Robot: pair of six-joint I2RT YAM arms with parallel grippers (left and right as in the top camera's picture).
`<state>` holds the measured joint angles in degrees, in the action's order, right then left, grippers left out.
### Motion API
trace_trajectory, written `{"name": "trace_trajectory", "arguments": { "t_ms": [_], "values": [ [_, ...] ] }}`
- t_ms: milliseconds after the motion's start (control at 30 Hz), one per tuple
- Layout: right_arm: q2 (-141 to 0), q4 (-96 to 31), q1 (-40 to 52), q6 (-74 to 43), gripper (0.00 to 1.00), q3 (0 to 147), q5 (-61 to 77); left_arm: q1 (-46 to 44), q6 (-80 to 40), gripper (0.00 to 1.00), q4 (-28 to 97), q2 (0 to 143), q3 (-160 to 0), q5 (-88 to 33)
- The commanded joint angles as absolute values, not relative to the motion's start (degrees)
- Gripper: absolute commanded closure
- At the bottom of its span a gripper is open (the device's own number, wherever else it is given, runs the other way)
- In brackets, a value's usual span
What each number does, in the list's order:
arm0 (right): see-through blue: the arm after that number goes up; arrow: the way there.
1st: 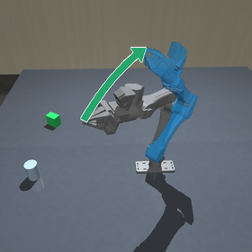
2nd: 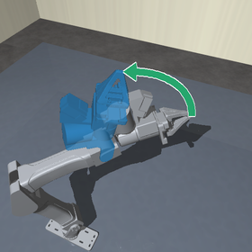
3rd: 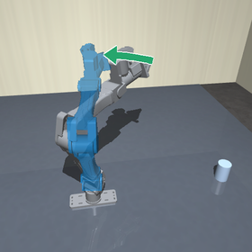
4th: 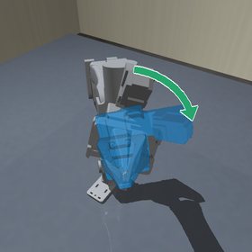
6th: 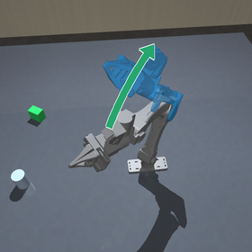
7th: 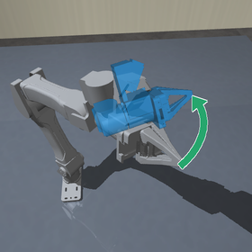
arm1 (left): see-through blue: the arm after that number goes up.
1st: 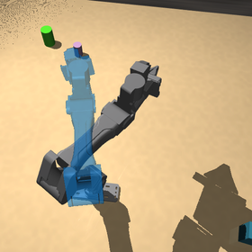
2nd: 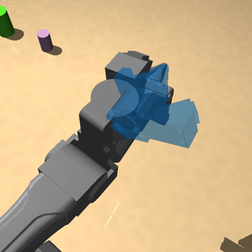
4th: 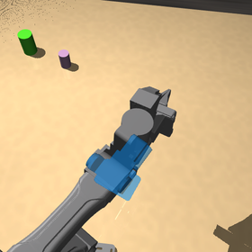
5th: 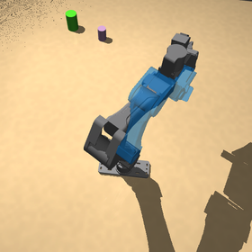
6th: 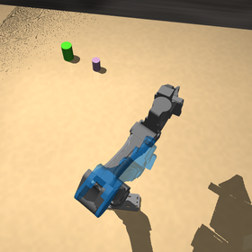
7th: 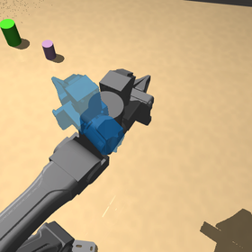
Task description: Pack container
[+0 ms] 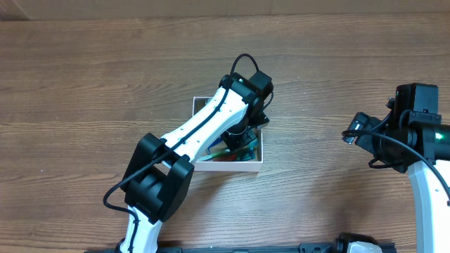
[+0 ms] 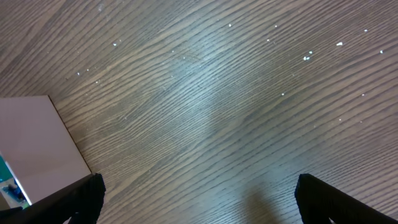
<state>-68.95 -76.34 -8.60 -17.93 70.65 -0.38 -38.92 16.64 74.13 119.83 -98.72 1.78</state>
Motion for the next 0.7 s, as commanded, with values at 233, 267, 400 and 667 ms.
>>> {"name": "trace_trajectory", "arguments": {
  "t_ms": [233, 267, 400, 667],
  "values": [
    [-68.31, -73.32, -8.75, -17.5, 0.0, 70.35, -0.3, -39.22, 13.67, 0.38, 73.12, 102.65, -100.33, 5.8],
    [-68.31, -72.42, -8.73, -17.15, 0.0, 70.35, -0.3, -39.24, 13.63, 0.37, 73.12, 100.42, -100.33, 6.11],
    [-68.77, -67.94, -7.25, -13.5, 0.0, 71.0, -0.27, -38.5, 8.51, 0.0, 73.08, 92.4, -100.33, 10.68],
    [-79.35, -63.35, 2.37, -9.89, 0.0, 77.82, -0.69, -24.69, -11.09, 0.0, 70.98, 83.7, -100.33, 18.15]
  ]
}}
